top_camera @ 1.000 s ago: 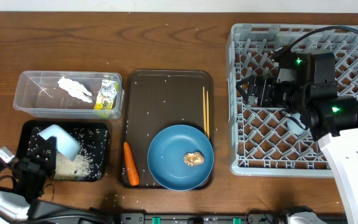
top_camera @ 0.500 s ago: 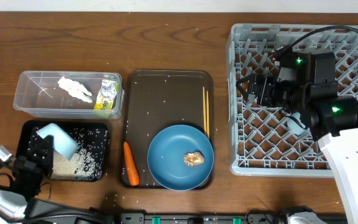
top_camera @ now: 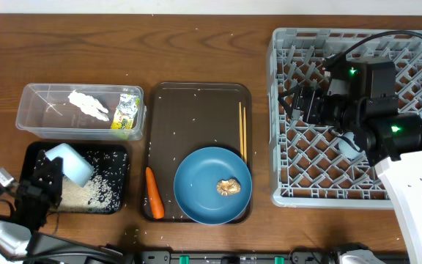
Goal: Sort waste into correct bins and load items into the dishwasher rack
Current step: 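Tip the rice bowl over the black tray to dump the rice, then lift the emptied light-blue bowl with the left gripper toward the dish rack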
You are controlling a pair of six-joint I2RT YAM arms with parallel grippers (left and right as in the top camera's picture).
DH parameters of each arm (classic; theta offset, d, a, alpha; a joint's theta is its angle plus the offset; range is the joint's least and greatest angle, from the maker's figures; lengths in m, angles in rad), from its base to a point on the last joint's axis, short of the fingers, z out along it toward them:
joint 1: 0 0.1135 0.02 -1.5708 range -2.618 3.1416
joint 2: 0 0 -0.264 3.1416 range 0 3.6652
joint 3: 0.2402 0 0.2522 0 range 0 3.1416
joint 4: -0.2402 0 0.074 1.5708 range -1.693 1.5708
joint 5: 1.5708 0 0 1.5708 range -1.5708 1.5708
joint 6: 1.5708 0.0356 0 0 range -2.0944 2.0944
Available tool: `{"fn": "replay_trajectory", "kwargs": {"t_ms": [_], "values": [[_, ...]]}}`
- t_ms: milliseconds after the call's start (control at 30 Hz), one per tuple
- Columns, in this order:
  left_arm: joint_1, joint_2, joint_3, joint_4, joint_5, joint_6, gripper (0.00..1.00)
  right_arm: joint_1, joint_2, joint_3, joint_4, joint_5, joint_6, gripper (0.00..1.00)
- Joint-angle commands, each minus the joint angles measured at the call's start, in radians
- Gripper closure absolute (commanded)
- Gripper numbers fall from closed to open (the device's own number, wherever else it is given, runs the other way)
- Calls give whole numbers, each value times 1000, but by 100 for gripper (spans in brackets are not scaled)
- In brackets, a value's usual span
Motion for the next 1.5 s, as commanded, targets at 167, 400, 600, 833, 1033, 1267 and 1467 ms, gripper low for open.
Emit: {"fn": "replay_trajectory", "kwargs": {"t_ms": [167, 400, 600, 833, 1033, 1267, 1467], "values": [[-23, 12, -11, -6, -10, -110, 94, 10, 3, 14, 8, -5, 17, 15], [-68, 11, -8, 68, 41, -55, 94, 10, 3, 13, 10, -5, 17, 15], [-230, 0, 63, 105, 54, -86, 94, 10, 3, 14, 10, -4, 16, 15], [-607, -6, 203, 439, 43, -393, 94, 8, -4, 14, 9, -2, -26, 16], [-949, 0, 219, 1028, -174, -876, 94, -84, -46, 17, 10, 31, -24, 16], [-1381, 23, 219, 1302, -561, -991, 94, -292, -121, 16, -16, 30, 27, 16], [-1692, 104, 219, 1454, -875, -993, 94, -391, -140, 16, -61, 30, 43, 16]]}}
